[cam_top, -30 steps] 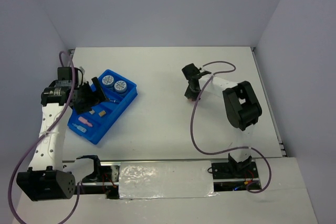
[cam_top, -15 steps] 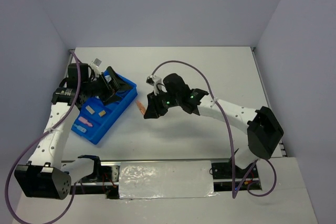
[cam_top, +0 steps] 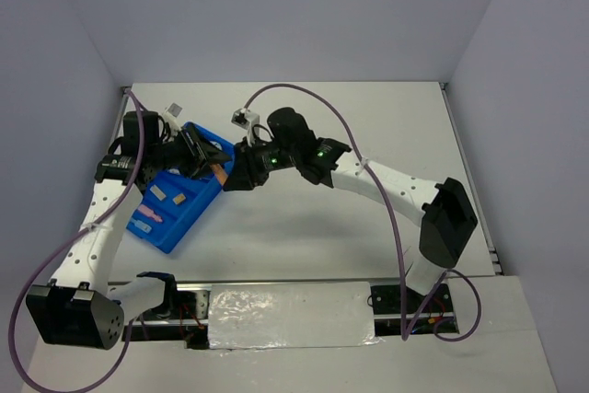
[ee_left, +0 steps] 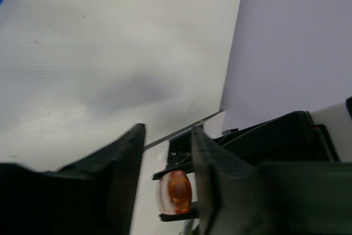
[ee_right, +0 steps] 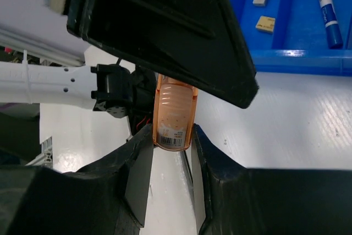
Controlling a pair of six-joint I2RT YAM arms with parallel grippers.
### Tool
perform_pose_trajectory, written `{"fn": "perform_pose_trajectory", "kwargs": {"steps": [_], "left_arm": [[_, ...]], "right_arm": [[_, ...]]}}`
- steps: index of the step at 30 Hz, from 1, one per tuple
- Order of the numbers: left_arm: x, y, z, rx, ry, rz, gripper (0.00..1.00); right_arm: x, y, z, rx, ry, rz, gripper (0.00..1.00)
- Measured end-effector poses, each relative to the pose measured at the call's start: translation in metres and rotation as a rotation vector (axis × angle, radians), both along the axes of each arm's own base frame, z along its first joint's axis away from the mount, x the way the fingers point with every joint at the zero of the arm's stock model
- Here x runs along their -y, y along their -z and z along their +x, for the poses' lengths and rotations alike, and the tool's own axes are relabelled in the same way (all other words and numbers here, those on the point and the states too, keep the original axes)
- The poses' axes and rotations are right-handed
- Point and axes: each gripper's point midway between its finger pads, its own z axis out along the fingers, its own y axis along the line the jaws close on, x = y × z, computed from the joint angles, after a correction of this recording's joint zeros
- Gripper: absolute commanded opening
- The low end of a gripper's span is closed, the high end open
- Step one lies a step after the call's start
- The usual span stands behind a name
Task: Sort the stationery into containers
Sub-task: Place the stationery in the storage box.
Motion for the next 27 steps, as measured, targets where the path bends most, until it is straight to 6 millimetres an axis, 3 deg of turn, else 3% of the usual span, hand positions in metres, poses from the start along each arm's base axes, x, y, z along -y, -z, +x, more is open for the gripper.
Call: {"fn": "perform_pose_trajectory", "kwargs": {"steps": [1, 3, 4, 7, 9, 10, 12, 15, 19, 22, 24, 27], "left_arm": [[0.000, 0.000, 0.000, -0.001, 0.002, -0.001, 0.26], [-0.001, 0.001, 0.000, 0.009, 0.003, 0.012, 0.15], [-0.003, 0.003, 0.001, 0.010, -0.001, 0.026, 0.04], [-0.008, 0.005, 0.003, 0.014, -0.019, 0.053, 0.00], [-0.012, 0.005, 0.003, 0.006, -0.033, 0.083, 0.00], [-0.016, 0.005, 0.004, 0.002, -0.051, 0.105, 0.00], [-0.027, 0.008, 0.003, -0.022, -0.100, 0.171, 0.00], [-0.069, 0.027, 0.004, -0.097, -0.253, 0.343, 0.00], [-0.152, 0.075, -0.010, -0.277, -0.490, 0.543, 0.03], [-0.205, 0.114, -0.037, -0.437, -0.622, 0.630, 0.12], [-0.222, 0.132, -0.053, -0.516, -0.653, 0.669, 0.17], [-0.227, 0.149, -0.061, -0.573, -0.639, 0.696, 0.31]], "right_arm": [[-0.002, -0.001, 0.002, -0.001, 0.006, -0.003, 0.21], [-0.006, 0.002, 0.008, -0.009, 0.021, -0.021, 0.21], [-0.007, 0.003, 0.010, -0.013, 0.028, -0.031, 0.21], [-0.009, 0.004, 0.013, -0.019, 0.045, -0.055, 0.36], [-0.012, 0.005, 0.013, -0.026, 0.051, -0.066, 0.68], [-0.012, 0.007, 0.016, -0.016, 0.067, -0.076, 0.99], [-0.008, 0.014, 0.024, -0.020, 0.115, -0.104, 1.00], [0.008, 0.036, 0.043, -0.028, 0.224, -0.178, 1.00], [0.053, 0.090, 0.056, -0.075, 0.353, -0.338, 1.00], [0.087, 0.120, 0.053, -0.104, 0.407, -0.437, 1.00], [0.101, 0.130, 0.045, -0.114, 0.414, -0.467, 1.00], [0.112, 0.133, 0.034, -0.118, 0.410, -0.475, 1.00]]}}
